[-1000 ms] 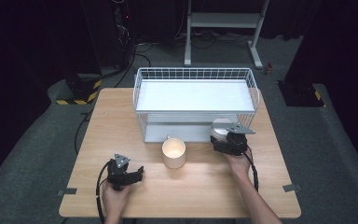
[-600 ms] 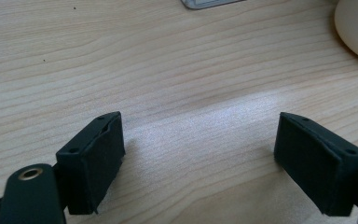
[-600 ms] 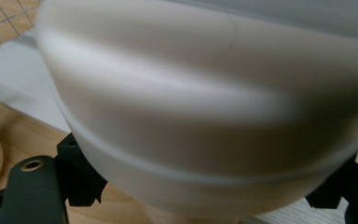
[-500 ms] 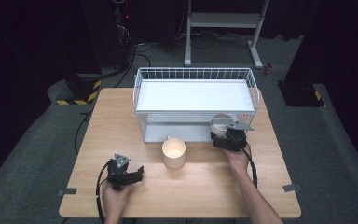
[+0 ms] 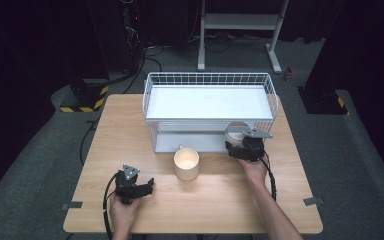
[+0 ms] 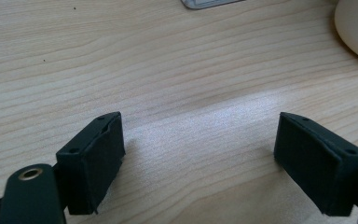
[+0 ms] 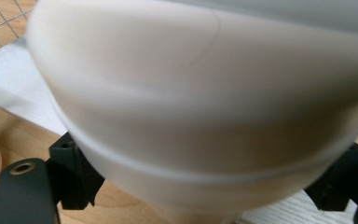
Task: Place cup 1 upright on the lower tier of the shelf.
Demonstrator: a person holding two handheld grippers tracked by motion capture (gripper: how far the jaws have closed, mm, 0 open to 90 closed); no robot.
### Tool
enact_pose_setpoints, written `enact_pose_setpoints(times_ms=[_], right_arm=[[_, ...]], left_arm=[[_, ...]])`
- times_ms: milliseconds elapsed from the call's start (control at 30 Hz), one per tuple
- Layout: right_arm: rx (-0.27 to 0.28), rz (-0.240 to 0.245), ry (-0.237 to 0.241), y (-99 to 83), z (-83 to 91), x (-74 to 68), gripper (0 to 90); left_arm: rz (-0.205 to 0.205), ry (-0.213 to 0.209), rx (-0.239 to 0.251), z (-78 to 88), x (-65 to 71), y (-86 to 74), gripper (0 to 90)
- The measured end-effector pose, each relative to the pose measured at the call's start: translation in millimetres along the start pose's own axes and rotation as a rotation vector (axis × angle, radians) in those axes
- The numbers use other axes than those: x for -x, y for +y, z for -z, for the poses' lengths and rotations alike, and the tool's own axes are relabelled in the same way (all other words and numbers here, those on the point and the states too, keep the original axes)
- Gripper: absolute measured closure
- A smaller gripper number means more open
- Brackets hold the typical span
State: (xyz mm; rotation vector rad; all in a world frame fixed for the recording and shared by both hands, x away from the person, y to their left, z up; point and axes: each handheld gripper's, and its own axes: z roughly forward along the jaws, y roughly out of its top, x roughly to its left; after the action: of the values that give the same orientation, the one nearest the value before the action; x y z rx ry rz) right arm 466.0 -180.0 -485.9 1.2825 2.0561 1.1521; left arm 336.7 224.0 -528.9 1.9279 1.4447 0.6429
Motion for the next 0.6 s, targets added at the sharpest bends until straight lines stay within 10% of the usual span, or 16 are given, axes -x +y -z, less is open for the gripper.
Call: enact_pose_setpoints(times_ms=[600], right_arm=[[-0.029, -0.018, -0.007, -13.5, 16.4, -0.8, 21.1]], left_arm=[[0.001, 0.000, 0.000, 0.1, 0.1, -0.1, 16.4]])
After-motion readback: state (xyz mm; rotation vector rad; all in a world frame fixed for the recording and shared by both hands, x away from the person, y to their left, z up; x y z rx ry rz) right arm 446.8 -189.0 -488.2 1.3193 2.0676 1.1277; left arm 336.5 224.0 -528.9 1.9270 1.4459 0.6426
